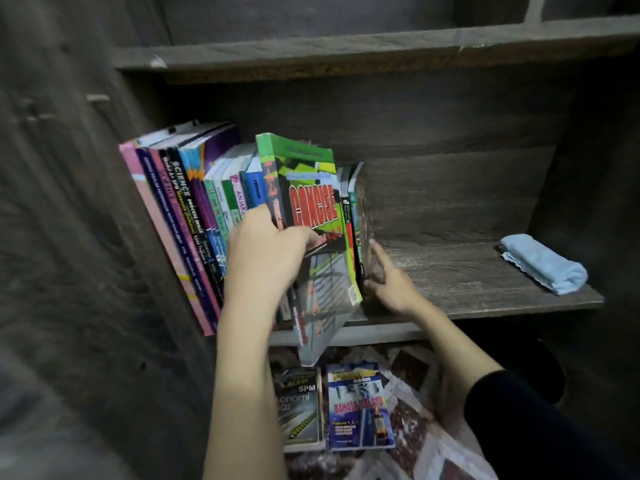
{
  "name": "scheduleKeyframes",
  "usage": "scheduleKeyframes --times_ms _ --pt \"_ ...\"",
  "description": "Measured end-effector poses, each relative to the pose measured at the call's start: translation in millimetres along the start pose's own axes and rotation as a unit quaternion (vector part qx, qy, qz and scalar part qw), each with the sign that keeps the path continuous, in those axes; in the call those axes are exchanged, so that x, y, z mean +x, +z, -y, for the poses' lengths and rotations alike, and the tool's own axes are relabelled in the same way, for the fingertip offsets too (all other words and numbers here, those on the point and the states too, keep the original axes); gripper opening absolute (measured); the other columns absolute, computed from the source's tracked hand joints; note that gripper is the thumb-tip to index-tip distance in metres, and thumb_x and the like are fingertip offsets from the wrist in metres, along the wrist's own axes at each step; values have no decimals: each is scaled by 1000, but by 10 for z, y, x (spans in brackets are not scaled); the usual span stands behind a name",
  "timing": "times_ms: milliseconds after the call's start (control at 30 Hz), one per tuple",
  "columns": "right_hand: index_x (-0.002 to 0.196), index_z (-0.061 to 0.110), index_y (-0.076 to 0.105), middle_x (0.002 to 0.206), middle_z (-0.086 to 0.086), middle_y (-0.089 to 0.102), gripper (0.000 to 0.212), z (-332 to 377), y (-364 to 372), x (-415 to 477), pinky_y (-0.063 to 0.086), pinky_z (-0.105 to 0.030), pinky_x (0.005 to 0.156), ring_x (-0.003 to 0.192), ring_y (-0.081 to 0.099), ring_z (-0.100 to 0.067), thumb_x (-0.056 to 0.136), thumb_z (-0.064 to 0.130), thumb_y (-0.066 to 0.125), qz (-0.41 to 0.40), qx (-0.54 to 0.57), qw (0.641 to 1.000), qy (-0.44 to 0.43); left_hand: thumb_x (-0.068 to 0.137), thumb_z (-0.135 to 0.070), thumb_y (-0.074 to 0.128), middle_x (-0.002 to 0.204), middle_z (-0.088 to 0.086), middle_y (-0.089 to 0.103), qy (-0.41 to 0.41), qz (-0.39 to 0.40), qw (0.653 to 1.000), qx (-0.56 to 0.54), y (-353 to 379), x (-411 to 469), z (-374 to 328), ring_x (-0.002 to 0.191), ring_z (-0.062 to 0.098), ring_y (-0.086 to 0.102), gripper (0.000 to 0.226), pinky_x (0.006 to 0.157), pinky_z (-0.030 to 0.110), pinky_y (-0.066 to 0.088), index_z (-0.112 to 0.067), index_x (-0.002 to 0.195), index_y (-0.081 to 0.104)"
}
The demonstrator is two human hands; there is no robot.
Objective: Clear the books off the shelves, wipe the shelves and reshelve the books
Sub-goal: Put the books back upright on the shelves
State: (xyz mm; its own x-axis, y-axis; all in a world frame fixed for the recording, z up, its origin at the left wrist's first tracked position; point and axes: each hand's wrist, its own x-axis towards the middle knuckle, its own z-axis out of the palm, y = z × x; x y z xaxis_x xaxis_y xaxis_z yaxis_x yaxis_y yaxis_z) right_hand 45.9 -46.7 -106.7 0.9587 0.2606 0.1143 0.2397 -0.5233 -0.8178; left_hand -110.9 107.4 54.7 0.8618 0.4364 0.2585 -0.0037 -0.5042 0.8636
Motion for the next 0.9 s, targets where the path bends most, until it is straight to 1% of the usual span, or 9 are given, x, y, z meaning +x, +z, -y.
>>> scheduleKeyframes --times_ms 67,133,200,333,433,533,700,800,900 --pt "152 34 5 158 -3 22 85 258 -132 -3 19 -42 116 142 24 -24 91 12 61 -62 -6 997 -51 76 -20 72 67 -1 60 8 -9 1000 7 -79 -46 -21 64 15 55 16 53 24 32 -18 70 58" --pt "150 40 2 159 -9 15 87 581 -251 0 19 -49 116 144 19 -27 90 20 62 -96 -26 990 -104 77 -20 72 66 -3 59 15 -17 1000 18 -131 -79 -32 63 12 53 18 52 24 32 -18 68 56" --pt "146 51 3 160 -14 2 84 872 -317 53 20 -57 114 146 10 -33 90 28 61 -88 -52 986 -135 78 -21 70 71 -6 60 24 -27 999 37 -152 -112 -47 68 10 54 15 54 24 34 -20 70 57" --pt "147 45 21 158 -15 -15 62 1199 -331 225 22 -47 116 145 15 -37 95 33 52 -27 -146 984 -102 81 -24 67 75 -8 59 46 -60 993 86 -179 -158 -47 71 12 53 19 57 27 37 -24 68 53" --pt "144 41 32 160 -16 2 52 1155 -264 365 19 -49 117 147 3 -32 96 32 49 -27 -144 983 -106 82 -25 67 73 -6 59 46 -67 992 91 -192 -155 -52 70 15 53 22 55 26 37 -25 66 52" --pt "140 40 37 158 -14 17 47 1086 -252 418 19 -53 115 148 0 -31 95 35 50 -40 -134 983 -120 83 -24 67 70 -8 57 46 -68 993 86 -175 -165 -77 64 8 49 21 51 21 33 -23 67 52" --pt "129 35 45 149 -11 39 45 969 -280 404 30 -52 110 145 15 -29 87 41 61 -93 -116 979 -139 84 -23 65 70 -4 58 52 -74 994 64 -48 -173 -109 62 5 46 17 50 20 32 -22 70 54" --pt "123 28 50 141 -9 48 42 896 -325 365 35 -49 106 141 28 -27 85 32 66 -130 -101 975 -147 84 -26 64 77 0 62 60 -85 992 65 50 -165 -120 70 18 54 7 59 29 41 -20 83 61" --pt "121 28 52 140 -9 48 41 836 -379 356 37 -46 103 138 34 -27 83 30 67 -130 -93 976 -148 85 -27 62 78 2 63 77 -95 990 75 133 -170 -135 74 24 55 9 66 31 42 -18 87 60"
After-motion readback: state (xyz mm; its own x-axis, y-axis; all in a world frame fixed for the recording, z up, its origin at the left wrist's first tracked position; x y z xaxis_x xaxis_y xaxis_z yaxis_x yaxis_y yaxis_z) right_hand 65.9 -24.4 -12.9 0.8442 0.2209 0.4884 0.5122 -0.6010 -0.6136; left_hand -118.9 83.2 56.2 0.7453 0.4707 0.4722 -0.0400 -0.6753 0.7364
